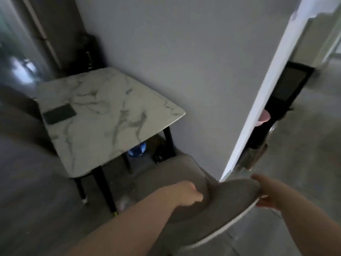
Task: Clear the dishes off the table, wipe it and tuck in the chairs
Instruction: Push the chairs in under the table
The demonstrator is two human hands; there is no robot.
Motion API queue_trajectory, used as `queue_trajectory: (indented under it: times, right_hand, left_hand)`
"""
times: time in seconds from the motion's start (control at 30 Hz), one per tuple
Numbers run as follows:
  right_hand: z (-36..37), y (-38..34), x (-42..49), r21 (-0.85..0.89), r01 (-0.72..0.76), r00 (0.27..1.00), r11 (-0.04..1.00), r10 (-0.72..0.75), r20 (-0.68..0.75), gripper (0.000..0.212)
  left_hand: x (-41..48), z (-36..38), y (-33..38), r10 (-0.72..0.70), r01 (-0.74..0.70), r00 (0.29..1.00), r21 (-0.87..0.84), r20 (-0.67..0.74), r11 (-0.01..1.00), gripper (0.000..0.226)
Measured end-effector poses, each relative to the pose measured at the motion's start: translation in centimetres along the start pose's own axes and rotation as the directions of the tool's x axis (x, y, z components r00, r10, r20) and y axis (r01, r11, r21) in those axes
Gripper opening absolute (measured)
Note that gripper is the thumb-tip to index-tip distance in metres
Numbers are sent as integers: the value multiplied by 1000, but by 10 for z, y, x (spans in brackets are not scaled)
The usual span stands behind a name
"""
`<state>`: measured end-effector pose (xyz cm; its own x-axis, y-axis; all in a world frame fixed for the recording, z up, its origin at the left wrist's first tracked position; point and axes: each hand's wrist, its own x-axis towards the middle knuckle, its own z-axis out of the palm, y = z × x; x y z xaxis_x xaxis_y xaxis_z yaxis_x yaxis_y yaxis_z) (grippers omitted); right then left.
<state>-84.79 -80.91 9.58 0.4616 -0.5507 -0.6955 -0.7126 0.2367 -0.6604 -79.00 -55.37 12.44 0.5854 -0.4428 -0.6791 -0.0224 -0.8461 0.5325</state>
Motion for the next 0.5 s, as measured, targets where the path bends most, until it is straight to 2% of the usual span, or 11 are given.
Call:
queue_trajectory:
  times: [0.07,0.17,0.23,0.27,0.3,0.37,0.43,0.5]
  right_hand:
    - [-1,3,3,-72,32,995,997,-25,99,23]
    - [-7,9,4,-47,24,982,999,-14,190,16]
    - [-9,13,3,-17,-15,961,1000,19,275,20]
    - [-9,15,2,-5,-42,946,999,41,322,26]
    - [-7,18,-1,4,-72,929,997,66,365,30]
    - [1,22,-4,48,-117,900,992,86,427,28]
    - [15,22,-7,90,-129,878,988,72,473,23]
    - [30,21,-11,111,-132,859,985,58,508,20]
  left_hand:
    - [-20,21,-28,-156,146,984,-123,-81,982,53]
    - [-40,54,-63,-356,305,922,-282,-154,910,47]
    - [-48,75,-79,-451,342,876,-439,-170,831,49]
    - [-50,86,-83,-486,334,860,-550,-154,765,51]
    - [-51,97,-86,-535,311,837,-701,-119,642,50]
    - [-53,110,-82,-587,218,810,-918,-19,331,35]
    - [-53,116,-81,-606,105,796,-983,-7,149,30]
    - [-50,116,-87,-624,-25,780,-999,-42,35,33]
